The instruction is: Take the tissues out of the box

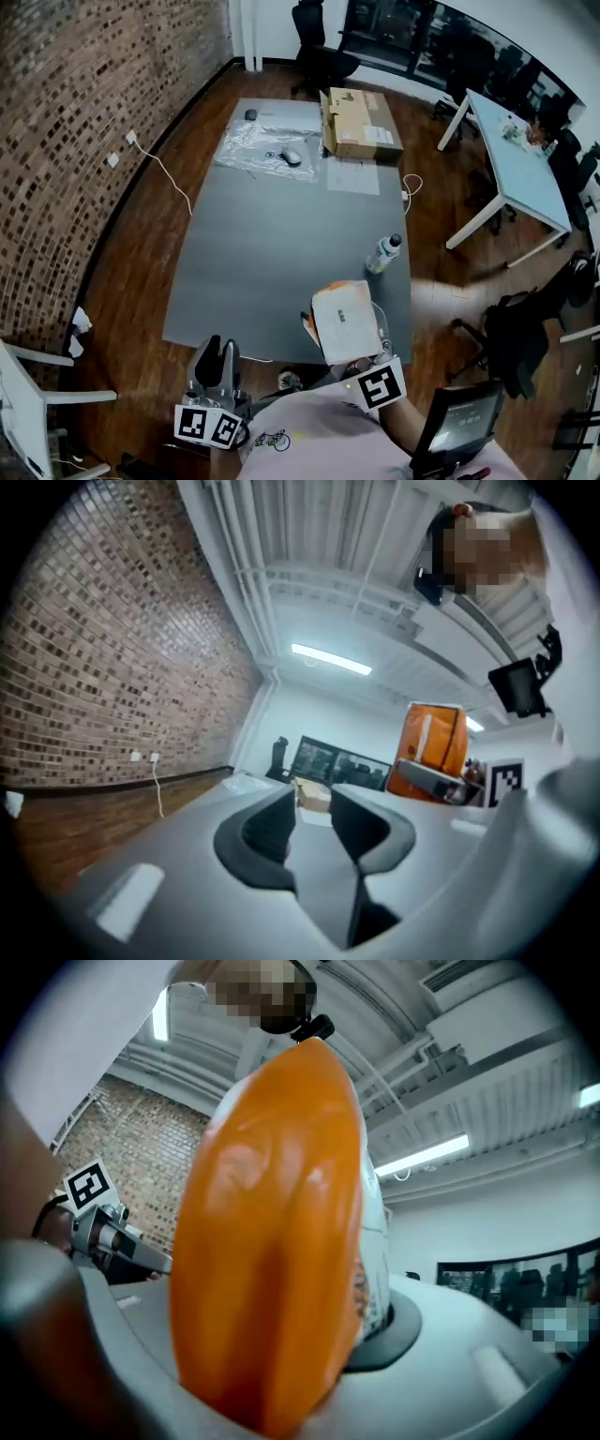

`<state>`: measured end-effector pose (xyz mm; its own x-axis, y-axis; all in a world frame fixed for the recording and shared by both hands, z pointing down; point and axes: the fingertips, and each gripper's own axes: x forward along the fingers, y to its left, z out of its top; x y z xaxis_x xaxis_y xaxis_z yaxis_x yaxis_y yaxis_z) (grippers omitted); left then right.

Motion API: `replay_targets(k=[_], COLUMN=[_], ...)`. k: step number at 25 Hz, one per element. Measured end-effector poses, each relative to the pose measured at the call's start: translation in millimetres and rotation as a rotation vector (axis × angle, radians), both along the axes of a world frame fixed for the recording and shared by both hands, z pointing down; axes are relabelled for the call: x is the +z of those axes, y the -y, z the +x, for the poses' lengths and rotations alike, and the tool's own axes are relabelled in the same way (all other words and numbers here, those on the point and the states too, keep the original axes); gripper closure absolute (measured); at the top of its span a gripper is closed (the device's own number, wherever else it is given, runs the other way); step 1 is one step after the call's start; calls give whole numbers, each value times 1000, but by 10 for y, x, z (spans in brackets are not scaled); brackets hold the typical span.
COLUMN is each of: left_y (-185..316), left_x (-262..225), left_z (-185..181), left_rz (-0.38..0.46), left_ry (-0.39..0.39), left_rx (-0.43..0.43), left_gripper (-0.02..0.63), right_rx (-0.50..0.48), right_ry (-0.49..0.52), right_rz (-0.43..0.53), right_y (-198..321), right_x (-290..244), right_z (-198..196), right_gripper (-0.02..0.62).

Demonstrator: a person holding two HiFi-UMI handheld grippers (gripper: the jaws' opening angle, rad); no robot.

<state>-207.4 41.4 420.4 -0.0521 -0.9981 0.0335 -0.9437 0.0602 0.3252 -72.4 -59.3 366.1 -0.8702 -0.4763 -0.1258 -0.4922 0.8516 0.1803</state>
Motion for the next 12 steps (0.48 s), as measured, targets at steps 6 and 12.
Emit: replay_targets(k=[6,12], left_y=[415,653], left_x=[-411,-664], left_z=[682,1582], left_rz=[103,153], left_ry=[40,71], left_rx=[198,310], left_gripper=[483,495], right_rx=[178,286], right_ry=[67,84], right_rz=[57,58], right_y=[40,72], right_x=[-258,-321], right_z=[742,1618], right_gripper=[324,321])
